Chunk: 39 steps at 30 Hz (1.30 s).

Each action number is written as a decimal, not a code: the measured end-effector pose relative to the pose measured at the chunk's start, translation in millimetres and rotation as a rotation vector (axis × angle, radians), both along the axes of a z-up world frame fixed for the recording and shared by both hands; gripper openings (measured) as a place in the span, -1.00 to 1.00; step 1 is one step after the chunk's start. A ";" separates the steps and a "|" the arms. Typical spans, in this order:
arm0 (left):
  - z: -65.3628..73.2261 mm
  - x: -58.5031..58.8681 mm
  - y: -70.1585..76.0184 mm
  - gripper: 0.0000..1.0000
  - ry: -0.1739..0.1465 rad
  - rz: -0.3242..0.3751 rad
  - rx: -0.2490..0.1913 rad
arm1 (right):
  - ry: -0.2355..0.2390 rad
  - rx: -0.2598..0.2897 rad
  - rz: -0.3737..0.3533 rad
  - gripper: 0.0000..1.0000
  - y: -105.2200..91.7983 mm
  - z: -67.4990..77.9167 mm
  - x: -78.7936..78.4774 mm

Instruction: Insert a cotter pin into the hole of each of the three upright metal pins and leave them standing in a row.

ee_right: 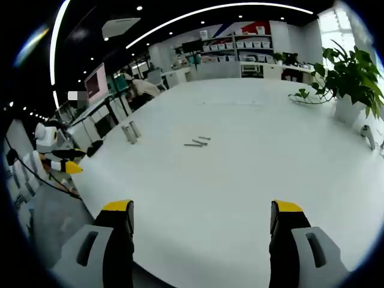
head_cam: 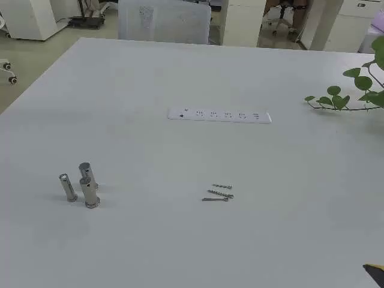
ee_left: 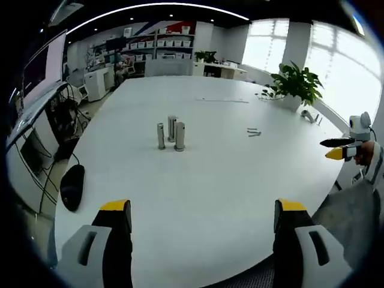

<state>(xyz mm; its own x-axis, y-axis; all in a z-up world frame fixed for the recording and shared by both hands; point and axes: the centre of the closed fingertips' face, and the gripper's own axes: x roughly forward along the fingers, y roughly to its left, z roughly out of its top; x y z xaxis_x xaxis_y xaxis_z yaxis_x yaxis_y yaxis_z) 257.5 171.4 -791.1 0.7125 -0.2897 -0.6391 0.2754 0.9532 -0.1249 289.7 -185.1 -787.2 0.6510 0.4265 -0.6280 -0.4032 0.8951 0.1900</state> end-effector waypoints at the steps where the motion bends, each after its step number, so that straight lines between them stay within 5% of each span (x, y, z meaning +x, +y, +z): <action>1: -0.2 -0.3 0.5 0.98 0.002 -0.002 0.005 | -0.001 0.001 0.001 0.91 0.4 0.4 0.3; 13: 2.8 -0.4 4.6 0.99 0.011 0.010 -0.006 | 0.007 0.014 0.015 0.91 5.5 -0.4 1.9; 20: 7.0 3.3 8.6 0.99 -0.014 0.039 -0.001 | -0.012 0.043 0.004 0.91 7.8 3.0 6.9; 39: 7.9 6.2 11.7 0.94 -0.021 0.035 0.003 | -0.008 0.021 0.011 0.90 8.2 2.6 5.5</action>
<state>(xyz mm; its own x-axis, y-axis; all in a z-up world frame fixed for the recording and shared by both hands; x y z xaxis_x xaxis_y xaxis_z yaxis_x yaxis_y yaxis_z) 263.7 183.1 -783.2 0.7353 -0.2620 -0.6250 0.2440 0.9628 -0.1166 295.2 -176.9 -784.6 0.6509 0.4467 -0.6138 -0.4145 0.8865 0.2057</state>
